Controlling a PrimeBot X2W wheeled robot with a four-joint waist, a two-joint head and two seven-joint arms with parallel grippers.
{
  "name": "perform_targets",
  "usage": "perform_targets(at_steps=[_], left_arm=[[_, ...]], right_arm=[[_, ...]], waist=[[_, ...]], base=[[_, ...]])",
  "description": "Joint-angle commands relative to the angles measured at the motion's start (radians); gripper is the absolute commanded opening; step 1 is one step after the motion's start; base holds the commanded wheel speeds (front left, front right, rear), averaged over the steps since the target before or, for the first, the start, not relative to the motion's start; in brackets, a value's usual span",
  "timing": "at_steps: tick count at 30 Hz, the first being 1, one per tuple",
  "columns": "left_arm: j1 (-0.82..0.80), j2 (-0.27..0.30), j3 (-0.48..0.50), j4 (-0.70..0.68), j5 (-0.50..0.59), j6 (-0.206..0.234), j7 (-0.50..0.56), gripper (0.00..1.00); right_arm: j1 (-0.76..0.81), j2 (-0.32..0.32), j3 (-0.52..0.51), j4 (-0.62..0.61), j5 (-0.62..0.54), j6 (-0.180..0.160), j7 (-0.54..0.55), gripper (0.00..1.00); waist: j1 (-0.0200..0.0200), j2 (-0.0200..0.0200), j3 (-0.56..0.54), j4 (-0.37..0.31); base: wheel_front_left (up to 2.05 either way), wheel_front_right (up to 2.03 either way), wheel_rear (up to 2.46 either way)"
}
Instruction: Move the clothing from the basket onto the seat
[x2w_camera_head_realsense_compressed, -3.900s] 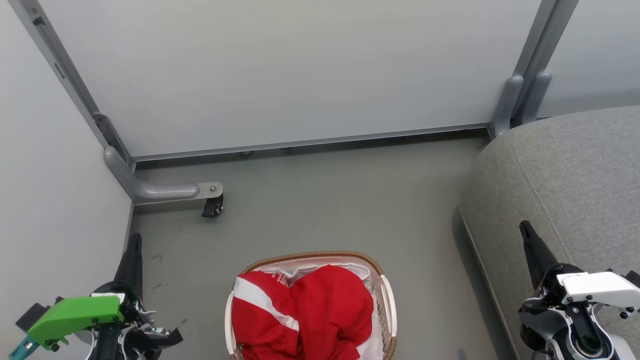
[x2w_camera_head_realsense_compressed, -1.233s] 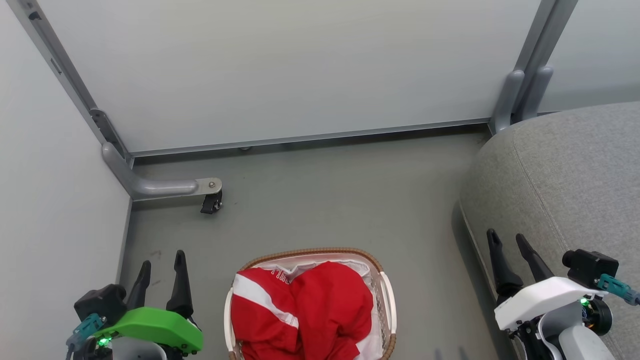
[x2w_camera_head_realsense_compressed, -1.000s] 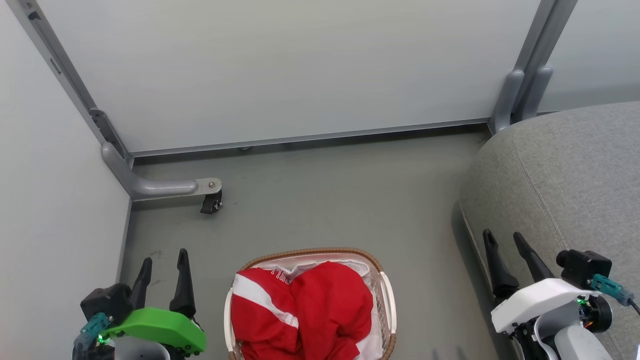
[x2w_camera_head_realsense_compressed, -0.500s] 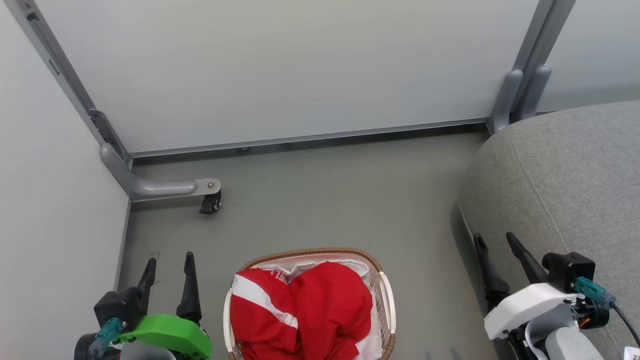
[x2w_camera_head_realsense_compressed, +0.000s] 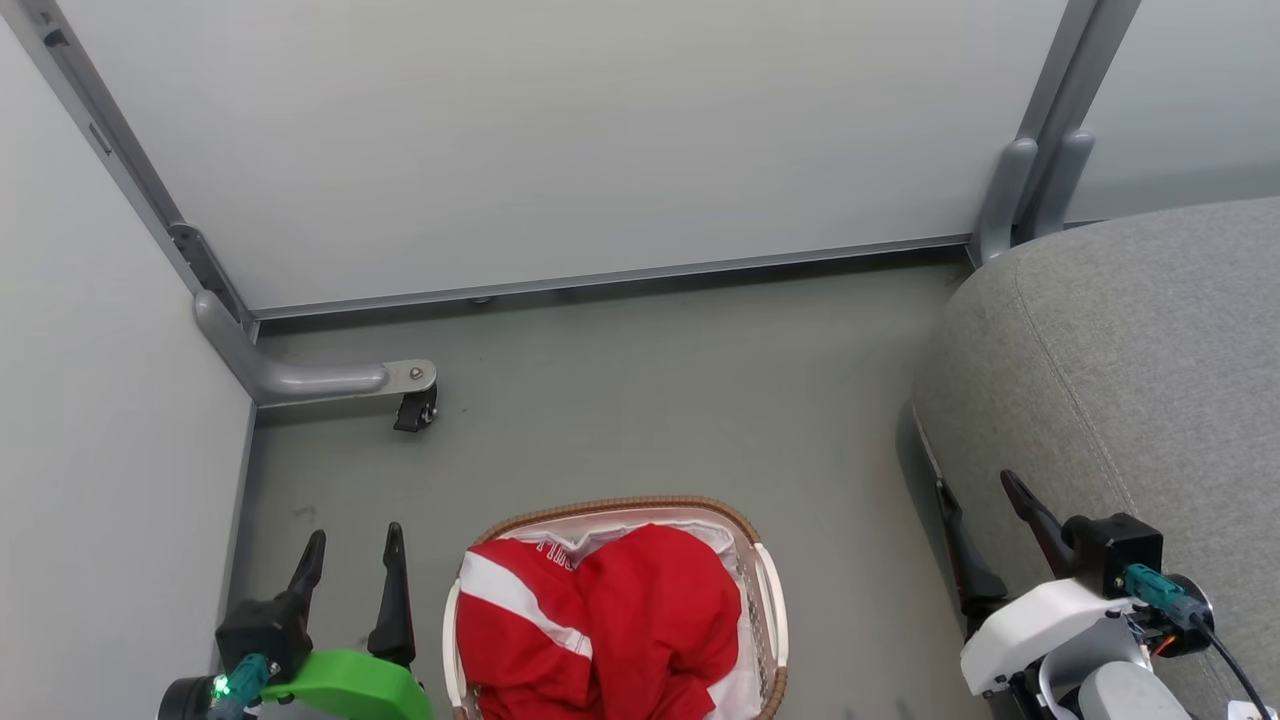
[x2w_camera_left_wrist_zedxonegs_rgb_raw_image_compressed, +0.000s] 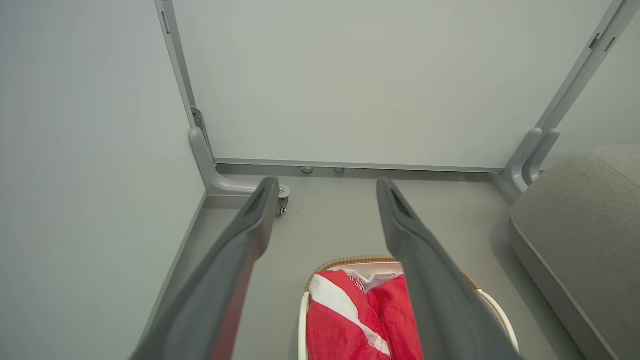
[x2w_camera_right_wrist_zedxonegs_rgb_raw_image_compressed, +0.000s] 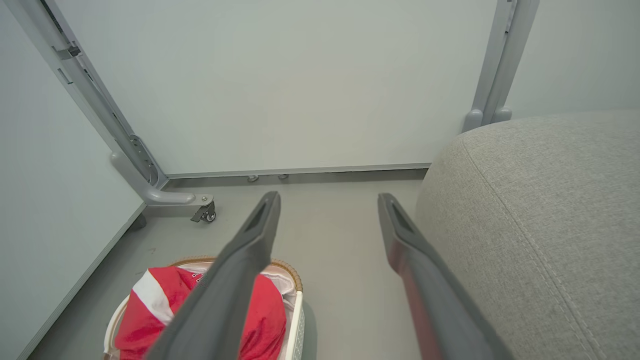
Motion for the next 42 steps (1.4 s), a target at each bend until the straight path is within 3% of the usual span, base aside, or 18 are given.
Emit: perform_targets(at_steps=[1,13,19,42], left_arm=[[0.005,0.001,0.002,-0.002,0.028,-0.005,-0.008,1.00],[-0.006,-0.001,-0.008,0.014,0.081,-0.011,-0.031,1.00],[-0.056,0.000,-0.025,0.024,0.104,-0.014,-0.040,1.00],[-0.368,0.023,-0.058,0.175,0.158,-0.026,-0.037,1.00]], right_arm=[[0.001,-0.003,0.003,0.003,-0.025,0.000,-0.010,1.00],[-0.020,-0.002,0.010,0.005,-0.105,0.000,-0.033,1.00],[-0.057,0.002,0.017,-0.010,-0.149,0.000,-0.041,1.00],[-0.240,0.045,0.064,-0.113,-0.143,0.000,-0.040,1.00]], waist=[[0.0000,-0.0001,0.001,0.000],[0.0000,-0.0001,0.047,-0.015],[0.0000,-0.0001,0.142,-0.040],[0.0000,-0.0001,0.540,-0.183]], base=[[0.00,0.00,0.00],[0.00,0.00,0.00],[0.00,0.00,0.00],[0.00,0.00,0.00]])
